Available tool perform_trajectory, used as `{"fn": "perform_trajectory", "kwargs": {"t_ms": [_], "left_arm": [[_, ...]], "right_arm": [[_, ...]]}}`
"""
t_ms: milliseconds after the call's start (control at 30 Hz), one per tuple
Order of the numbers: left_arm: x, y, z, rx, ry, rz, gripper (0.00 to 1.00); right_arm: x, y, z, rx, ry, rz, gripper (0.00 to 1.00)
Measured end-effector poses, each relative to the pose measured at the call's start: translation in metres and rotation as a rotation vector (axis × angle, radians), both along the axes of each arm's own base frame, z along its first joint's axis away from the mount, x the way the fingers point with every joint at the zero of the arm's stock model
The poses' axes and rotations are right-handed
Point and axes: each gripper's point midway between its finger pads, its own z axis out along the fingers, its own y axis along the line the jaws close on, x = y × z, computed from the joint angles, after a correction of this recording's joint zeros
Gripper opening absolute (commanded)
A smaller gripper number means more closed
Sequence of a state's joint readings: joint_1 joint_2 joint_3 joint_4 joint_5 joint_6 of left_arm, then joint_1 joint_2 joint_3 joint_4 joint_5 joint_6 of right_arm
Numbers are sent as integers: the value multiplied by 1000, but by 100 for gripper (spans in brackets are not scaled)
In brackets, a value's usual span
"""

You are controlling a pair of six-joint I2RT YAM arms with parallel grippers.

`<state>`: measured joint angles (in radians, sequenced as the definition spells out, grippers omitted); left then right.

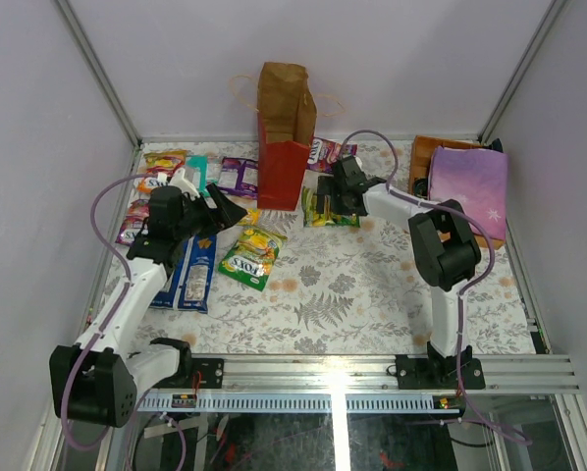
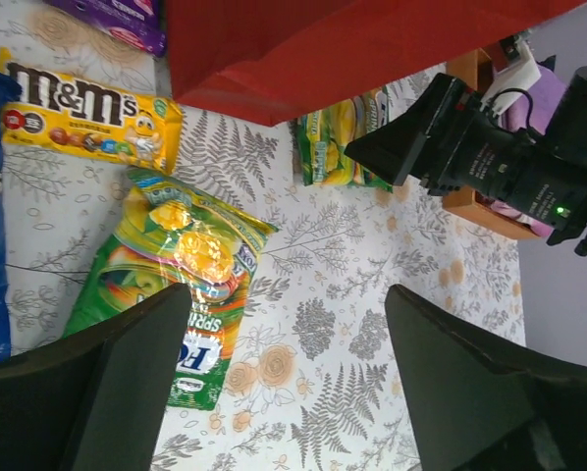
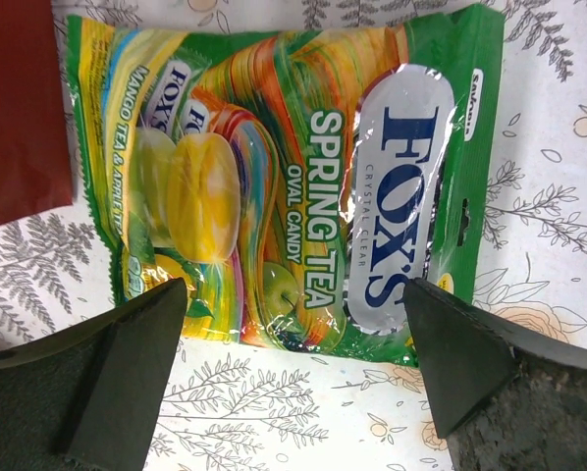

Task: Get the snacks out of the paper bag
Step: Move the snack to the center of the board, then reset both arms

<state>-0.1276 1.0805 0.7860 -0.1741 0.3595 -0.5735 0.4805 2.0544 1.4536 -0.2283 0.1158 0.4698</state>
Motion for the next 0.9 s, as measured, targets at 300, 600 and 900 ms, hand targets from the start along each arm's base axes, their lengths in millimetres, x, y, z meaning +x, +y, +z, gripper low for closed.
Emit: {"fn": "perform_trajectory", "kwargs": {"t_ms": [300, 600, 900], "left_arm": [[10, 18, 11, 87, -4, 35, 100], [13, 46, 41, 222, -79, 125, 100], [11, 67, 50, 304, -93, 206, 100]], "right_arm": [[-13, -2, 44, 62, -86, 26, 99], [-64, -26, 146, 165, -339, 78, 99], [-126, -87, 168, 146, -536, -23, 99]]}}
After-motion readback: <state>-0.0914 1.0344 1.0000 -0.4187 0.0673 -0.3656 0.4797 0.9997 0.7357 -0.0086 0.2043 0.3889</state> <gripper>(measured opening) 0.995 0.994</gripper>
